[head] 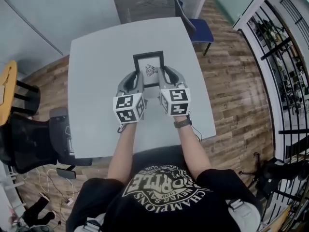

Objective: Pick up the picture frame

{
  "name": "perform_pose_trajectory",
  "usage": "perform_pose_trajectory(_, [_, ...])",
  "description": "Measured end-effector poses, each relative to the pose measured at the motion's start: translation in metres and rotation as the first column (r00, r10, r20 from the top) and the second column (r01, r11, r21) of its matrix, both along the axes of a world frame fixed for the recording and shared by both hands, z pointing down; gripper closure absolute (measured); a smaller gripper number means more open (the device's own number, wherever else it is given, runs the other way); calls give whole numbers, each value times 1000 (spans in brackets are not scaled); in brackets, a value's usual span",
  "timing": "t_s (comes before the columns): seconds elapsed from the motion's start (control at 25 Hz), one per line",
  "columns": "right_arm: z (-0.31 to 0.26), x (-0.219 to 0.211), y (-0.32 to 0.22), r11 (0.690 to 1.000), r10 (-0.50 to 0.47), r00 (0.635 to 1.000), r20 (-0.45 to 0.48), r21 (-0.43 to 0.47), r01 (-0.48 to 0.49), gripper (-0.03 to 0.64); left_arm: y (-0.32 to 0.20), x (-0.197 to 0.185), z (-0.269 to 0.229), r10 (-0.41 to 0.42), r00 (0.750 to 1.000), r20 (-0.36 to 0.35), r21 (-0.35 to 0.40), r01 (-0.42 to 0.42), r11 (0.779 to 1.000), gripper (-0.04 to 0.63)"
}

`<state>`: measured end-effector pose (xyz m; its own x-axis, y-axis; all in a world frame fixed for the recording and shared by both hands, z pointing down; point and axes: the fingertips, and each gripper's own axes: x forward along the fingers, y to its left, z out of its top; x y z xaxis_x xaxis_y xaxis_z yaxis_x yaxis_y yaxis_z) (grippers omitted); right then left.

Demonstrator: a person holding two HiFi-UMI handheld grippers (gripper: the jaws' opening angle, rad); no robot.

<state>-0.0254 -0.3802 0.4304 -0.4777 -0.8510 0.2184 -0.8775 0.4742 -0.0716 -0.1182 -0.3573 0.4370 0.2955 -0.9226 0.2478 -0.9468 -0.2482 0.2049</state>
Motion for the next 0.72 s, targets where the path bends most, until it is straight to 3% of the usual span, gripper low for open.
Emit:
perform_pose_trajectory(0.36, [-94, -8, 36, 979, -15, 998, 53, 206, 4, 551, 35, -9, -90, -12, 999, 45, 198, 3, 980, 529])
perform_pose_trajectory(0.72, [-102, -9, 50, 971, -12, 999, 36, 237, 3, 552, 51, -10, -96, -20, 999, 33, 213, 12, 977, 529])
